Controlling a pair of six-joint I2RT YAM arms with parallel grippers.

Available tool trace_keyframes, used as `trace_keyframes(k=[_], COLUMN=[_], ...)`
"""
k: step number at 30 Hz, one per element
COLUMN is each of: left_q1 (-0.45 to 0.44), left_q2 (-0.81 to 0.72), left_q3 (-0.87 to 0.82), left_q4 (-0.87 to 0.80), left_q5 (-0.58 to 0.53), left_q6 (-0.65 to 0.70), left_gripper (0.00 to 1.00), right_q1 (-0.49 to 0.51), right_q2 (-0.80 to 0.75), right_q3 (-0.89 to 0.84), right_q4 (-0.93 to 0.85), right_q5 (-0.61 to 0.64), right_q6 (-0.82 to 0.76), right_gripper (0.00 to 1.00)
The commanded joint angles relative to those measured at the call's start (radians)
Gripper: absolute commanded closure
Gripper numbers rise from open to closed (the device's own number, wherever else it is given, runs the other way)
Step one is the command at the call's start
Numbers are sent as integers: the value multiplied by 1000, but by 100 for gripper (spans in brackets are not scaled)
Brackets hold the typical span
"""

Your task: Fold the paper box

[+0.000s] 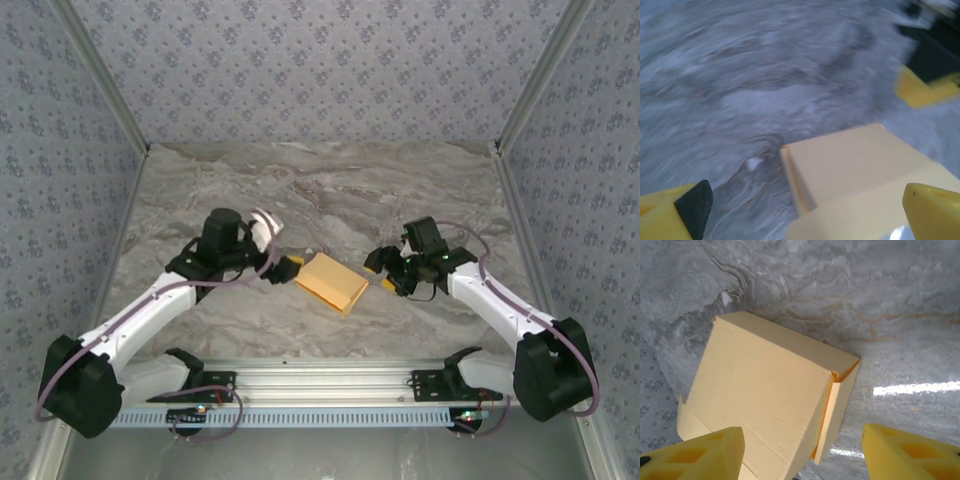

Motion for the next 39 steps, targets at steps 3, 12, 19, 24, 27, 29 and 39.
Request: trace_keyframes(k=[3,12,19,24,27,29,39], left_q1=[36,-41,-68,-68,-69,-69,-57], left_q2=[85,365,445,455,464,470,472], left_q3=[56,49,-8,-24,-39,-47,-79], left_q4=[-81,-35,62,60,70,80,133], left_q5=[-210,-176,-123,-123,-125,-115,-61], left_q6=[-395,-406,-437,-434,-442,-451,-489], left_gripper=[1,2,2,6,13,23,47], right_q1=[50,96,118,124,121,107,6], right_q2=[64,170,272,291,285,271,142], right_q3=[22,25,17,28,31,36,43], right_q4=[11,-8,35,41,51,58,33], right_q5=[52,156,138,140,121,100,80], right_q6=[39,-43,-59,-64,-89,-134,-296], right_gripper=[41,44,45,46,45,44,42])
